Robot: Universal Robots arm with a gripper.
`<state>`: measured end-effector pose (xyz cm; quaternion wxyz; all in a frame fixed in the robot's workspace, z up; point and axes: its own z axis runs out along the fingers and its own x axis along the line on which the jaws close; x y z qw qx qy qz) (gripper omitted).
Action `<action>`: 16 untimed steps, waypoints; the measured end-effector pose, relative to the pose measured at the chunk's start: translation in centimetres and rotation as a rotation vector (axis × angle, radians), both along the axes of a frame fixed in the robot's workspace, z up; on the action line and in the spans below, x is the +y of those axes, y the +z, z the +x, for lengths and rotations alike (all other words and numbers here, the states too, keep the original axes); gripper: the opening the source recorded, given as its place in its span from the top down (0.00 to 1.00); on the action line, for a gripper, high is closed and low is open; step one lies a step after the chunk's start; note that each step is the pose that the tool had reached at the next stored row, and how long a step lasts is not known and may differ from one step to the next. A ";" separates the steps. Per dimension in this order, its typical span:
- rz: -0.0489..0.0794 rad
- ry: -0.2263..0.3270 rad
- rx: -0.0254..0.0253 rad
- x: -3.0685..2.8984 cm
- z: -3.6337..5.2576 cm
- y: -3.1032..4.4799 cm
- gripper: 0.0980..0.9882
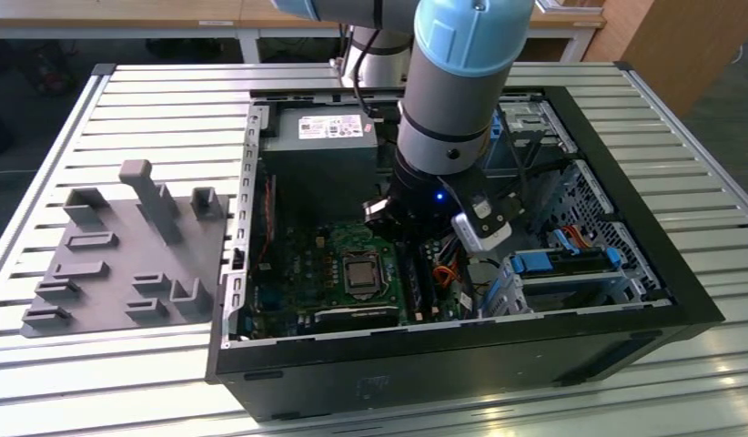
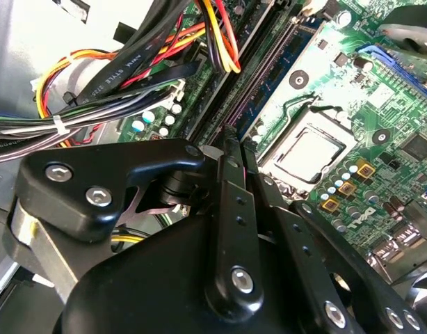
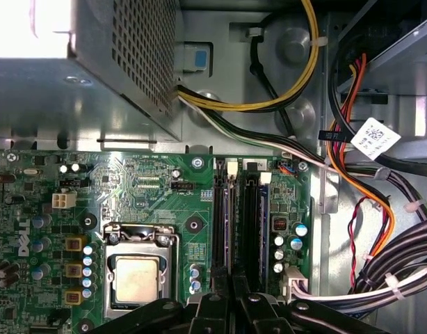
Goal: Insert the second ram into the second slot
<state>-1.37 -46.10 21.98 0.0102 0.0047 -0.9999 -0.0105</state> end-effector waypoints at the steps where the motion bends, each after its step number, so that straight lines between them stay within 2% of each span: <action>1: 0.000 0.000 0.0000 0.00 0.00 0.00 0.96; 16: -0.001 -0.002 0.0005 0.00 0.10 -0.16 0.96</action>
